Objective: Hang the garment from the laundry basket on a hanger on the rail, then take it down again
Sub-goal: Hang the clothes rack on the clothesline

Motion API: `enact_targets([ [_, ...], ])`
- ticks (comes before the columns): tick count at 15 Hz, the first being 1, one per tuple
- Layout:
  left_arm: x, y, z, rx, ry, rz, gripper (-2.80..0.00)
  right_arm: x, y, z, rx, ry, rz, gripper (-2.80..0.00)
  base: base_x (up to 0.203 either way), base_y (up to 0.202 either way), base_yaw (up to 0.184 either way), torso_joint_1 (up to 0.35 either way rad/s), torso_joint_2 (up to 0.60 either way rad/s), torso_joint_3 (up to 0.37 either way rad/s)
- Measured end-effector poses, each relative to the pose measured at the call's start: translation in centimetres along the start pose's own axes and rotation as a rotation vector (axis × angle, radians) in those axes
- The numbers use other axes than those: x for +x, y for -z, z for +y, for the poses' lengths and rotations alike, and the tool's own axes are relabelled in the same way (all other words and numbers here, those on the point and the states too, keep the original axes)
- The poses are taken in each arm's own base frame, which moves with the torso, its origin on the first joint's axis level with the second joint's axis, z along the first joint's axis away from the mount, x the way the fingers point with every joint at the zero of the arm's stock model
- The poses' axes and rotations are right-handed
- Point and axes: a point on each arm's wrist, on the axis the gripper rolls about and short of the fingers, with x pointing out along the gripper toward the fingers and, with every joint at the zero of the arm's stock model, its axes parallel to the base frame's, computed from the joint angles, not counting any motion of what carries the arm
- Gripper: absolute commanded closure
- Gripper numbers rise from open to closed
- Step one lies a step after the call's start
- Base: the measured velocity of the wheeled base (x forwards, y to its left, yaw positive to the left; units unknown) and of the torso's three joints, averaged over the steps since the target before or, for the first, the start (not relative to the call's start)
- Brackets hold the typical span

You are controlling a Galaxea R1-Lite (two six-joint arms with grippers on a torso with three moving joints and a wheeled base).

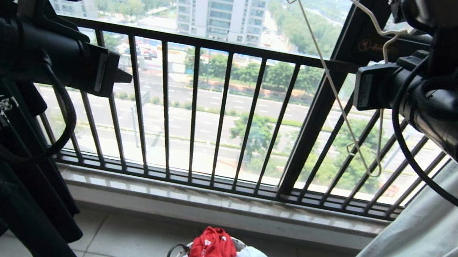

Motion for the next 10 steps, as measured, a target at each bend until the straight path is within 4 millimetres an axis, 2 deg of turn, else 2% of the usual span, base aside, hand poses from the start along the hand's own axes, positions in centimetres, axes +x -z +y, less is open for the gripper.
enact_targets([
  [4, -0.7, 0.0, 0.0, 0.0, 0.001, -0.014, 0.0, -0.4, -2.8, 0.2, 0.027, 0.014, -0.031, 0.0, 0.0, 0.0, 0.0, 0.0, 0.0, 0.0],
  [10, -1.0, -0.1, 0.2, -0.003, -0.007, -0.024, 0.0, -0.9, -5.6, 3.4, 0.035, -0.059, -0.046, 0.0, 0.0, 0.0, 0.0, 0.0, 0.0, 0.0],
])
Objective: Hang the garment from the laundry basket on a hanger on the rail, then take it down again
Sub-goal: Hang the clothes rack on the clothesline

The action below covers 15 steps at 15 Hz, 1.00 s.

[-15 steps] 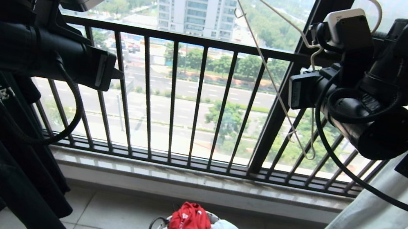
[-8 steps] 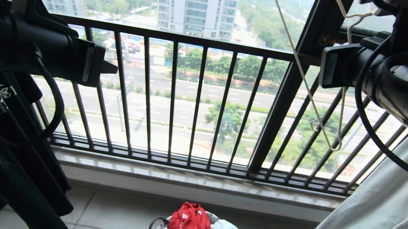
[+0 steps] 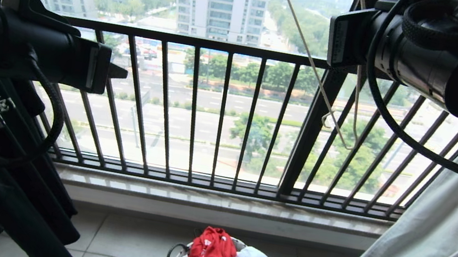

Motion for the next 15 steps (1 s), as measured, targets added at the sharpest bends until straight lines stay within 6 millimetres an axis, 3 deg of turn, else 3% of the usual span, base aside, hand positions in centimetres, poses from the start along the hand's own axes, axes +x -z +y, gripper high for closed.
enact_targets([
  [9, -0.9, -0.4, 1.1, -0.015, -0.046, -0.03, 0.0, 1.9, -2.1, 1.6, -0.043, -0.021, 0.008, 0.0, 0.0, 0.0, 0.0, 0.0, 0.0, 0.0],
  [15, -1.6, -0.6, 1.2, -0.018, -0.051, -0.046, 0.0, 3.3, -1.7, 1.4, -0.071, -0.005, 0.013, 0.0, 0.0, 0.0, 0.0, 0.0, 0.0, 0.0],
])
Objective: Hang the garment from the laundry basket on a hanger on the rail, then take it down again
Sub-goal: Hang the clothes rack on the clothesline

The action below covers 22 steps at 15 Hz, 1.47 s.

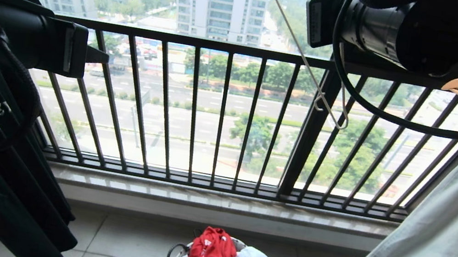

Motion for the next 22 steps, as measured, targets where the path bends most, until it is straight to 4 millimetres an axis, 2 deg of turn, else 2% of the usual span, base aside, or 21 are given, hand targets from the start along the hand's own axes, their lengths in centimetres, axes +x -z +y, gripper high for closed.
enact_targets([
  [7, -0.4, -0.1, 0.1, -0.002, -0.003, -0.01, 0.0, 0.7, 0.0, -0.7, 0.01, 0.011, -0.027, 0.0, 0.0, 0.0, 0.0, 0.0, 0.0, 0.0],
  [13, -0.7, -0.2, 0.3, -0.005, -0.015, -0.017, 0.0, 2.3, 0.6, -1.7, -0.014, 0.004, -0.039, 0.0, 0.0, 0.0, 0.0, 0.0, 0.0, 0.0],
  [22, -0.7, -0.2, 0.5, -0.006, -0.021, -0.02, 0.0, 2.4, 0.5, -1.7, -0.033, -0.031, -0.073, 0.0, 0.0, 0.0, 0.0, 0.0, 0.0, 0.0],
])
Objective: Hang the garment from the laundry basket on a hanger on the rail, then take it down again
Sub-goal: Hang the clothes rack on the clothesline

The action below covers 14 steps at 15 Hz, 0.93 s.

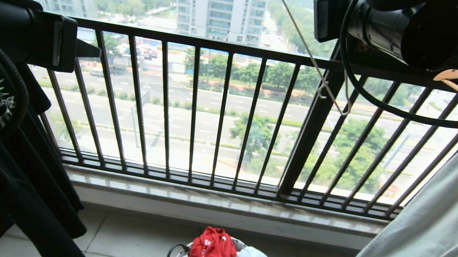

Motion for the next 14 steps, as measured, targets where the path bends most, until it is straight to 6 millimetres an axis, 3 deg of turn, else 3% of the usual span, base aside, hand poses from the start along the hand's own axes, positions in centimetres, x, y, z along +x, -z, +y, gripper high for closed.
enact_targets([
  [14, -1.1, -0.3, 0.3, -0.004, -0.016, -0.027, 0.0, -0.4, -0.2, -0.3, -0.089, -0.073, -0.028, 0.0, 0.0, 0.0, 0.0, 0.0, 0.0, 0.0],
])
